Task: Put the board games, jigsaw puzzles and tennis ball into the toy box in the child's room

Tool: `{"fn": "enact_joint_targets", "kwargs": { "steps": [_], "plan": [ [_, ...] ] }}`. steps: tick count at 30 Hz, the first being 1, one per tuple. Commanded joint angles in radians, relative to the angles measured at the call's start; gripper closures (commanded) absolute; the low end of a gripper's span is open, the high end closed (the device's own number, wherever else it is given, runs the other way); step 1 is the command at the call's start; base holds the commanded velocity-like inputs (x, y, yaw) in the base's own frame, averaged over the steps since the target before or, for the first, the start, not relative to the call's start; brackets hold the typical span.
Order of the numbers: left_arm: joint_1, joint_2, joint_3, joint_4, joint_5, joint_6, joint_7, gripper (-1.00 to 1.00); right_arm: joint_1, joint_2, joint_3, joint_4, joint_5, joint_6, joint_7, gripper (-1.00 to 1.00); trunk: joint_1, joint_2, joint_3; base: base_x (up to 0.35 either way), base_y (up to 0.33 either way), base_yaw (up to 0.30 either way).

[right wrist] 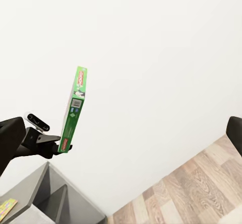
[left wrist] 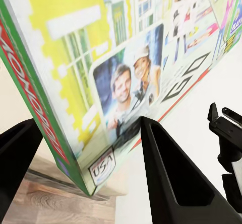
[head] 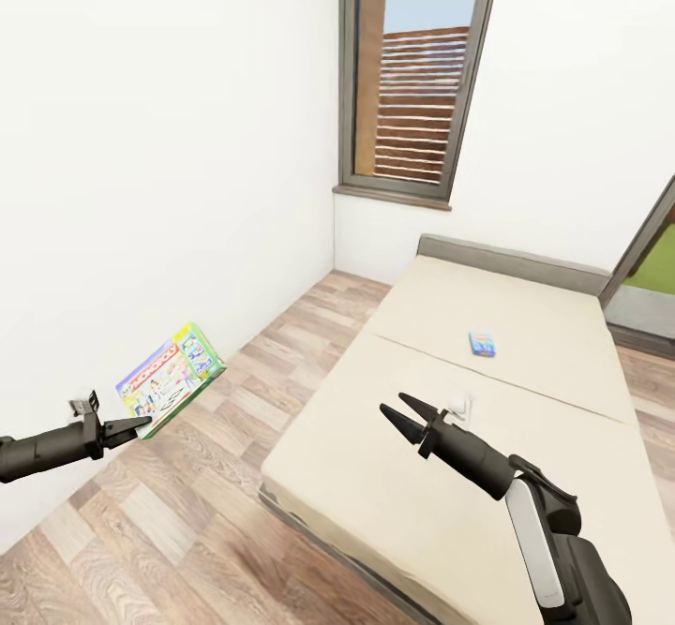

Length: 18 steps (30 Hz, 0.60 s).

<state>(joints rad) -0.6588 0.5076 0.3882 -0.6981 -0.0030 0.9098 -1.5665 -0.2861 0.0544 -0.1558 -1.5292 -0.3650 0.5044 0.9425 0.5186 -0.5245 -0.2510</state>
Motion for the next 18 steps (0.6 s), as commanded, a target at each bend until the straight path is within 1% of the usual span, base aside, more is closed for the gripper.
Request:
{"fn": "enact_joint_targets", "kwargs": {
  "steps": [1, 18],
  "plan": [
    [-0.001, 0.0, 0.0, 0.0, -0.002, 0.009, -0.004, 1.0, -0.001, 0.001, -0.002, 0.0, -0.005, 0.008, 0.002, -1.0, 0.0, -0.001, 0.0, 0.0, 0.0, 0.11],
    [-0.001, 0.0, 0.0, 0.0, -0.002, 0.011, -0.004, 1.0, -0.001, 0.001, -0.001, 0.0, -0.004, 0.008, 0.002, -1.0, 0.0, -0.001, 0.026, 0.0, 0.0, 0.109]
  ]
}}
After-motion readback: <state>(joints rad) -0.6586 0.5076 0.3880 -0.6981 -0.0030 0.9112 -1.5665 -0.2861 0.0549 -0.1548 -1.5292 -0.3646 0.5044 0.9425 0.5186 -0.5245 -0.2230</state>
